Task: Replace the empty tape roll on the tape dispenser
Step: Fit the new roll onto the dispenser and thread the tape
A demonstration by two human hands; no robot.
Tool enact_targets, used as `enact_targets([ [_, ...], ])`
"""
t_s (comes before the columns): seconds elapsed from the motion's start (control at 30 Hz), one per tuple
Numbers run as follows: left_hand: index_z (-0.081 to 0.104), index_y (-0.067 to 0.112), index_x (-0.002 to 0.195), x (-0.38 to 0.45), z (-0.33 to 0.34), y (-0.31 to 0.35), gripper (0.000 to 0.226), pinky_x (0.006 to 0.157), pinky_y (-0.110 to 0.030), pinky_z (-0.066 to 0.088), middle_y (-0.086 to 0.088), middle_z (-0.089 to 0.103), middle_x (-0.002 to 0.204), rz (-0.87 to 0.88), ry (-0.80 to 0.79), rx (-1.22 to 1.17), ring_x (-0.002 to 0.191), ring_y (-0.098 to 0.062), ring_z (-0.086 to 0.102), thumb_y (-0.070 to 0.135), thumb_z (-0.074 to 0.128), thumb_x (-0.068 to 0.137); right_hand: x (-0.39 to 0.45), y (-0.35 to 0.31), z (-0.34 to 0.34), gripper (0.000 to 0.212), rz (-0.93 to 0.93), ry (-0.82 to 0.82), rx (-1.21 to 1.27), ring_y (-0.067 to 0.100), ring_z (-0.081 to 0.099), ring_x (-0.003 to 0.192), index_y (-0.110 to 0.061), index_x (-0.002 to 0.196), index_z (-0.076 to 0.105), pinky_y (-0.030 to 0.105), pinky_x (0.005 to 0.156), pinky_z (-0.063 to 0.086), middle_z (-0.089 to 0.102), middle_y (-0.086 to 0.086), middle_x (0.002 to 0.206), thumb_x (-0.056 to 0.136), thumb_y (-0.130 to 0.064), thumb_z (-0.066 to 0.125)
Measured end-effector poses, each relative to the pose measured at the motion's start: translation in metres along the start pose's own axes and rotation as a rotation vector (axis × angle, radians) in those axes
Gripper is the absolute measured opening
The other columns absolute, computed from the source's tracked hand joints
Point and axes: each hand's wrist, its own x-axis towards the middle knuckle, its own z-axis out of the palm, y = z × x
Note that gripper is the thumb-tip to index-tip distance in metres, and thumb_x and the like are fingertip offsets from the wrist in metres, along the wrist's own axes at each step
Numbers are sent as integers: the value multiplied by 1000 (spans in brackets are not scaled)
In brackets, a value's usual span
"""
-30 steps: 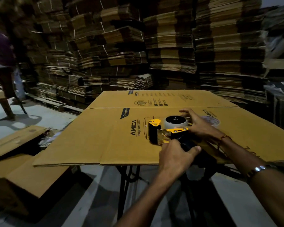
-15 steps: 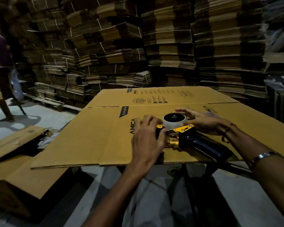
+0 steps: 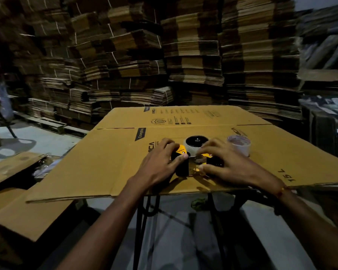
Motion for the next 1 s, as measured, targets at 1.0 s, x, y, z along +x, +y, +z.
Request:
enact_targets([
  [1.0,22,32,157,7,-17,23,96,117,-52,16,2,8,167,-98,-419,-33,151,-27,11,85,29,77,-18,22,-3,49,51,157,203,5,41,126,-45,139,40,26,97,39,40,-16,140,94,-60,53],
])
